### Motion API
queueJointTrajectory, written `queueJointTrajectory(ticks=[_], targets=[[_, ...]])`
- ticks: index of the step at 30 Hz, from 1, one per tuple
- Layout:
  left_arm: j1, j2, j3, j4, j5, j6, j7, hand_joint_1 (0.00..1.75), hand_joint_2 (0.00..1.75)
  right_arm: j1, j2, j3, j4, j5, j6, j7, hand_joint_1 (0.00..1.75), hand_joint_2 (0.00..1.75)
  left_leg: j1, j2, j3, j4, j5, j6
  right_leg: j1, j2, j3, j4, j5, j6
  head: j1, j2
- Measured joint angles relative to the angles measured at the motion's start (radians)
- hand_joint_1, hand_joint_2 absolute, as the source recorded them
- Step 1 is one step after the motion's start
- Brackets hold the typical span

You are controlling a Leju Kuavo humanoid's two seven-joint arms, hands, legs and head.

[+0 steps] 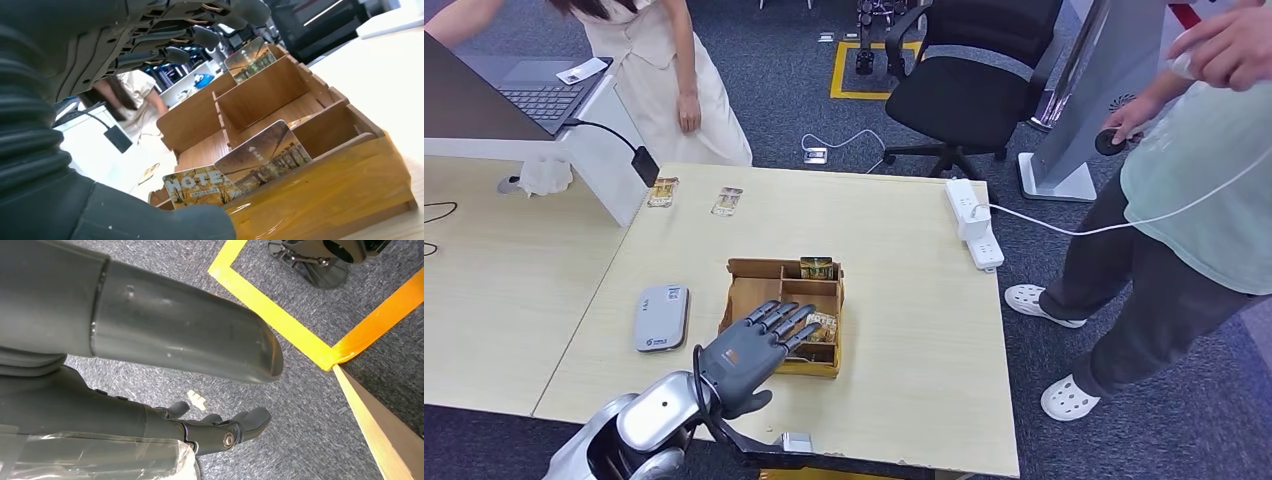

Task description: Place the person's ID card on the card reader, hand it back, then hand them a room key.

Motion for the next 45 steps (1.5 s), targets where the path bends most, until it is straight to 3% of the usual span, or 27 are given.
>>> queueJointTrajectory(ticks=[21, 45], targets=[[0.032, -0.081, 0.059, 0.014, -0.091, -0.039, 0.017, 0.00, 1.75, 0.000, 0.000, -0.008, -0.001, 0.013, 0.006, -0.004, 0.00, 0.00, 0.000, -0.001, 0.000, 0.000, 0.000, 0.000, 0.000, -0.001, 0.000, 0.000, 0.000, 0.000, 0.000, 0.000], [0.058, -0.112, 0.076, 0.029, -0.101, -0.050, 0.017, 0.00, 1.75, 0.000, 0.000, -0.014, -0.002, 0.014, 0.013, -0.005, 0.00, 0.00, 0.000, -0.001, -0.001, 0.000, 0.000, 0.000, 0.000, -0.001, 0.000, 0.000, 0.000, 0.000, 0.000, 0.000]])
